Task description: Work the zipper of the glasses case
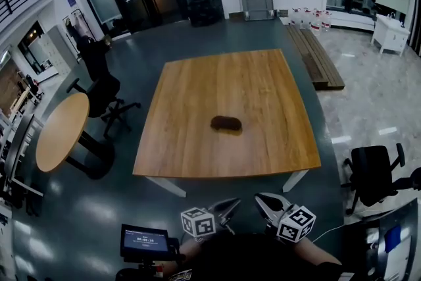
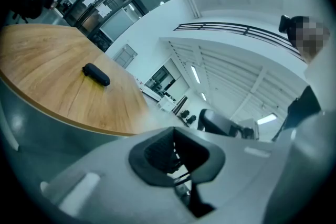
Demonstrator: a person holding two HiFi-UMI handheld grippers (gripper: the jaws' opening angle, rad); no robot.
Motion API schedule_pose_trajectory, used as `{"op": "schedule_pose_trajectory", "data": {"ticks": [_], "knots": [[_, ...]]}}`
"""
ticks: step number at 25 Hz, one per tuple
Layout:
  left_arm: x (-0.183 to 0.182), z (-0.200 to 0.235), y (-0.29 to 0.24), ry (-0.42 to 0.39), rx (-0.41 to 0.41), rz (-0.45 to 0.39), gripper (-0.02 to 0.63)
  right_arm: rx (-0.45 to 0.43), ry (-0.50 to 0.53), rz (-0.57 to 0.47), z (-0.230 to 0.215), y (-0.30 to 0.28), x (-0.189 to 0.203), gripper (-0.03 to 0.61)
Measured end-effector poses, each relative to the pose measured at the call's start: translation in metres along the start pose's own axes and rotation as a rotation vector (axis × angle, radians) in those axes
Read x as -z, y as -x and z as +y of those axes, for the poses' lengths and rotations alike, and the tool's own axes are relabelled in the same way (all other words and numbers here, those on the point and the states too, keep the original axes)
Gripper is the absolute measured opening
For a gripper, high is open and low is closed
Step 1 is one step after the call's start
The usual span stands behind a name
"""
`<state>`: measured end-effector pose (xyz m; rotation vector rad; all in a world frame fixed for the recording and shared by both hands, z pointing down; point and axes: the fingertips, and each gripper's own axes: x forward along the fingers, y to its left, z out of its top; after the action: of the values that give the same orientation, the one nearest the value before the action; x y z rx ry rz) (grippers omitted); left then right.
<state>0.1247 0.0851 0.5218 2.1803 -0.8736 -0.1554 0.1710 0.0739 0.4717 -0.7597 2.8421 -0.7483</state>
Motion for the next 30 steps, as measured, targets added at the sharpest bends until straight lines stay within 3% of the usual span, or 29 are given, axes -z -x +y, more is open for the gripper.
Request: {"op": "schedule_pose_trajectory", "data": {"ticks": [30], "knots": [[0.006, 0.006, 0.02, 0.047, -0.017, -0.018, -0.002, -0.03, -0.004, 0.022, 0.017, -0.01, 0.011, 0.005]]}}
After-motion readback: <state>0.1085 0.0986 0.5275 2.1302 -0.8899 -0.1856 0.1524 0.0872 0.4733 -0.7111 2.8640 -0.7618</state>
